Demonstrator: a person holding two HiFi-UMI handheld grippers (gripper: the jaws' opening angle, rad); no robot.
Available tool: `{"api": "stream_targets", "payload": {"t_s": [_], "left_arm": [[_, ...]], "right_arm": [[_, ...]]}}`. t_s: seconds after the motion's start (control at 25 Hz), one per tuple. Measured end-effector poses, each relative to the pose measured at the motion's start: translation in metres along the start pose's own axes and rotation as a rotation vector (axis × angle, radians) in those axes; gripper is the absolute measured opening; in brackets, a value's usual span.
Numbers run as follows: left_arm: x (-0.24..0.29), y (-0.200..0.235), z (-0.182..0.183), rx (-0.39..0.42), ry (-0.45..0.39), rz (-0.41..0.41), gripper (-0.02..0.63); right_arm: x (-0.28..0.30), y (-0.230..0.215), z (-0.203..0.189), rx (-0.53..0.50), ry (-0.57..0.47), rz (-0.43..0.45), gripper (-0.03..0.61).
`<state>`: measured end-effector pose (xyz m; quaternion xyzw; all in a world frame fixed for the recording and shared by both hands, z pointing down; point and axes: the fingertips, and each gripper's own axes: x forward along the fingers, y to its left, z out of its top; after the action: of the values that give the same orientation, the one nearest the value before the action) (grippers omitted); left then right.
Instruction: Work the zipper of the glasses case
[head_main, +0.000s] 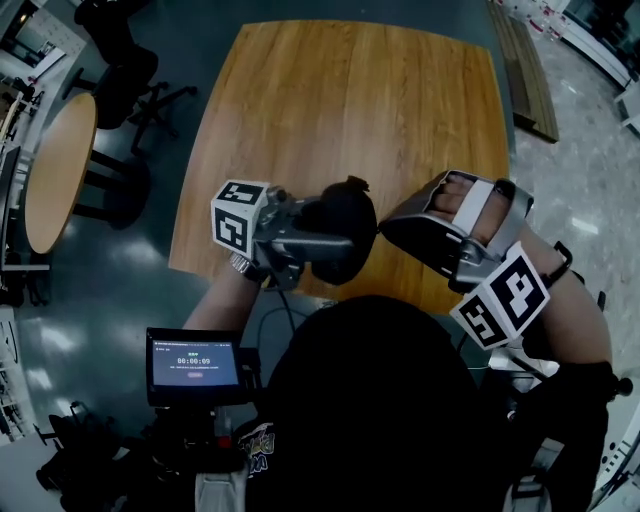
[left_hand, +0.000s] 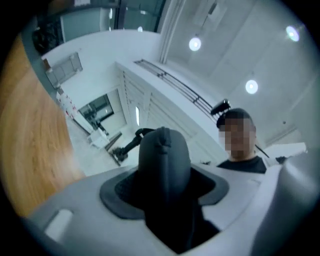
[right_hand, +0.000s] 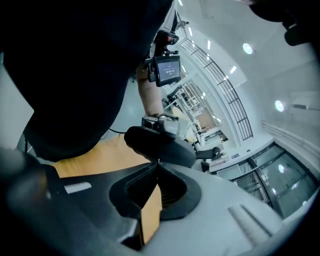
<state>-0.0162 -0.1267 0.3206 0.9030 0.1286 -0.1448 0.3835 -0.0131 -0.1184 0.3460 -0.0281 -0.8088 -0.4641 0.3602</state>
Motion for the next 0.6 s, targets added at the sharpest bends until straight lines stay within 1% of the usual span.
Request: {"api": "stream_targets", "payload": {"t_s": [0.04, 0.12, 0.16, 0.2, 0.28, 0.36, 0.44, 0.48, 0.52, 0.6], "left_arm": [[-0.007, 0.004, 0.018, -0.004, -0.122, 0.01, 0.258], [-0.034, 0.02, 0.058, -0.057, -0.425, 0.046, 0.258], [-0.05, 0.03, 0.076, -0.091, -0.58, 0.078, 0.258], [-0.064, 0.038, 0.088, -0.116, -0.707, 0.121, 0.258], [-0.084, 0.05, 0.099, -0.128, -0.891, 0.251, 0.258], [-0.105, 0.057, 0.101, -0.124, -1.063, 0.408, 0.258], [-0.121, 0.058, 0.099, -0.105, -1.202, 0.522, 0.258], [-0.124, 0.057, 0.096, -0.09, -1.243, 0.563, 0.258], [-0.125, 0.057, 0.093, -0.078, -1.26, 0.594, 0.258], [-0.121, 0.059, 0.087, -0.075, -1.252, 0.616, 0.258]], "right_arm": [[0.007, 0.003, -0.001, 0.036, -0.002, -0.021, 0.003], [0.024, 0.012, -0.001, 0.122, -0.015, -0.052, 0.003], [0.033, 0.017, -0.001, 0.177, -0.022, -0.075, 0.003], [0.041, 0.019, -0.002, 0.239, -0.026, -0.105, 0.003], [0.052, 0.015, -0.007, 0.386, -0.034, -0.172, 0.003], [0.059, 0.007, -0.01, 0.571, -0.069, -0.238, 0.003], [0.064, 0.001, -0.008, 0.738, -0.115, -0.299, 0.003], [0.066, 0.001, -0.008, 0.8, -0.125, -0.329, 0.003], [0.068, 0.003, -0.01, 0.846, -0.124, -0.351, 0.002], [0.07, 0.011, -0.014, 0.899, -0.109, -0.369, 0.002]]}}
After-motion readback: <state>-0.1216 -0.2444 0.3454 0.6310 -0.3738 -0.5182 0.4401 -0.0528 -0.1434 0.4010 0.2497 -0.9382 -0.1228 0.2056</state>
